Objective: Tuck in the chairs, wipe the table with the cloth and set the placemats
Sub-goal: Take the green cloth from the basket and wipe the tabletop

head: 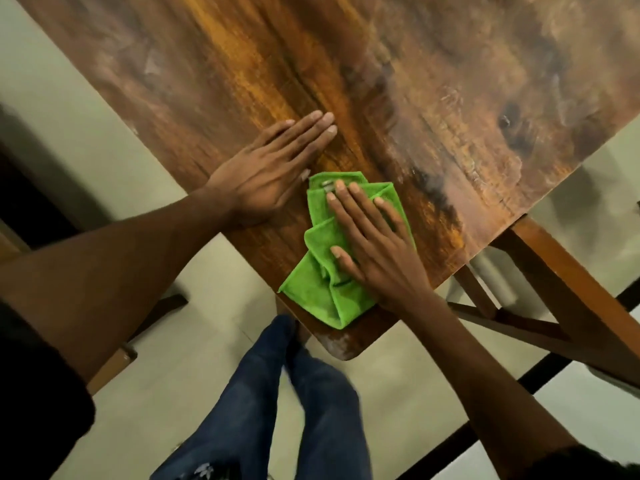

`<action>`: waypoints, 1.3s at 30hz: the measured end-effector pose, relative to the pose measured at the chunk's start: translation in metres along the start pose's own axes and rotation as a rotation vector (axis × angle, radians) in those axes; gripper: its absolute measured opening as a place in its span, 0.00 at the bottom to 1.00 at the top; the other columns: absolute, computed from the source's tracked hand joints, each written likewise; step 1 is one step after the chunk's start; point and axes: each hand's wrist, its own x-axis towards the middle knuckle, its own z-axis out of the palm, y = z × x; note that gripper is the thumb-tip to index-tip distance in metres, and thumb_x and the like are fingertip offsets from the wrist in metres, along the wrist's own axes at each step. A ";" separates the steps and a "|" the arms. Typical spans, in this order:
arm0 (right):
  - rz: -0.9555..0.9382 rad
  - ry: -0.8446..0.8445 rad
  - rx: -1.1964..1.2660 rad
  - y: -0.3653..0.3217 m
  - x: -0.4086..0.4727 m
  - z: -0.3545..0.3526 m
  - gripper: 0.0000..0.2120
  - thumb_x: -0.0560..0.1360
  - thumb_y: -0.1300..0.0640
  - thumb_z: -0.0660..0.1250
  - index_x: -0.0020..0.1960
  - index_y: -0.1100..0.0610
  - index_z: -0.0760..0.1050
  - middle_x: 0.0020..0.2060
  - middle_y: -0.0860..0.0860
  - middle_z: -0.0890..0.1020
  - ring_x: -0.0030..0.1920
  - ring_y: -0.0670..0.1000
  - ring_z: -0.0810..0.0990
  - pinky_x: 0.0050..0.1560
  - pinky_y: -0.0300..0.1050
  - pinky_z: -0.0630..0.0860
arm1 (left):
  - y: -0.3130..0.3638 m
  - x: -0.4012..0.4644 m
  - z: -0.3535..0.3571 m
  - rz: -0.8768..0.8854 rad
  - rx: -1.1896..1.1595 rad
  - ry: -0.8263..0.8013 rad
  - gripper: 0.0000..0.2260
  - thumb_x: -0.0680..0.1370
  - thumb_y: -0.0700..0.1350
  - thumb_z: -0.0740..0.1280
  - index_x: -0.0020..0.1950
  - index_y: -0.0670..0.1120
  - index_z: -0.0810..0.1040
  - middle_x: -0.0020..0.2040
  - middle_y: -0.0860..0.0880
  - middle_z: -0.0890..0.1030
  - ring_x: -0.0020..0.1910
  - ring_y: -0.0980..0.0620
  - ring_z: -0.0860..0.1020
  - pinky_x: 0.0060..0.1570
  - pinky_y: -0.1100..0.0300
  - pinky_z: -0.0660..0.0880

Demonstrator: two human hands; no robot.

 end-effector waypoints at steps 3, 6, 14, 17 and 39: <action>0.099 0.016 0.018 -0.022 0.000 0.003 0.34 0.88 0.37 0.47 0.87 0.54 0.46 0.87 0.53 0.46 0.86 0.53 0.45 0.86 0.57 0.47 | 0.000 -0.001 0.000 -0.001 -0.015 0.010 0.28 0.89 0.46 0.51 0.88 0.42 0.47 0.89 0.45 0.48 0.88 0.48 0.46 0.86 0.46 0.50; 0.096 0.021 0.022 -0.054 0.007 0.008 0.36 0.87 0.36 0.47 0.87 0.55 0.45 0.87 0.54 0.46 0.86 0.54 0.44 0.86 0.56 0.45 | 0.000 -0.001 0.000 -0.032 -0.016 0.038 0.28 0.89 0.45 0.52 0.88 0.42 0.47 0.88 0.44 0.48 0.88 0.47 0.47 0.85 0.45 0.51; 0.007 0.027 0.082 -0.038 -0.027 0.009 0.35 0.87 0.40 0.53 0.87 0.54 0.47 0.87 0.52 0.48 0.87 0.53 0.46 0.85 0.57 0.51 | 0.027 -0.006 0.001 -0.426 0.022 0.171 0.30 0.89 0.46 0.54 0.88 0.43 0.45 0.89 0.44 0.49 0.88 0.49 0.47 0.86 0.46 0.49; -0.023 0.024 0.102 -0.009 -0.052 0.012 0.34 0.87 0.40 0.54 0.87 0.53 0.48 0.87 0.51 0.49 0.86 0.52 0.48 0.85 0.56 0.51 | 0.106 -0.010 0.019 -0.869 -0.208 0.416 0.29 0.89 0.44 0.56 0.88 0.42 0.50 0.88 0.45 0.52 0.88 0.49 0.49 0.85 0.44 0.51; -0.111 -0.001 -0.005 0.112 -0.043 -0.009 0.32 0.87 0.43 0.48 0.87 0.54 0.49 0.87 0.51 0.50 0.86 0.51 0.49 0.83 0.61 0.58 | 0.180 -0.007 0.067 -1.091 -0.084 0.312 0.28 0.88 0.45 0.49 0.88 0.43 0.48 0.88 0.45 0.49 0.88 0.48 0.47 0.85 0.43 0.53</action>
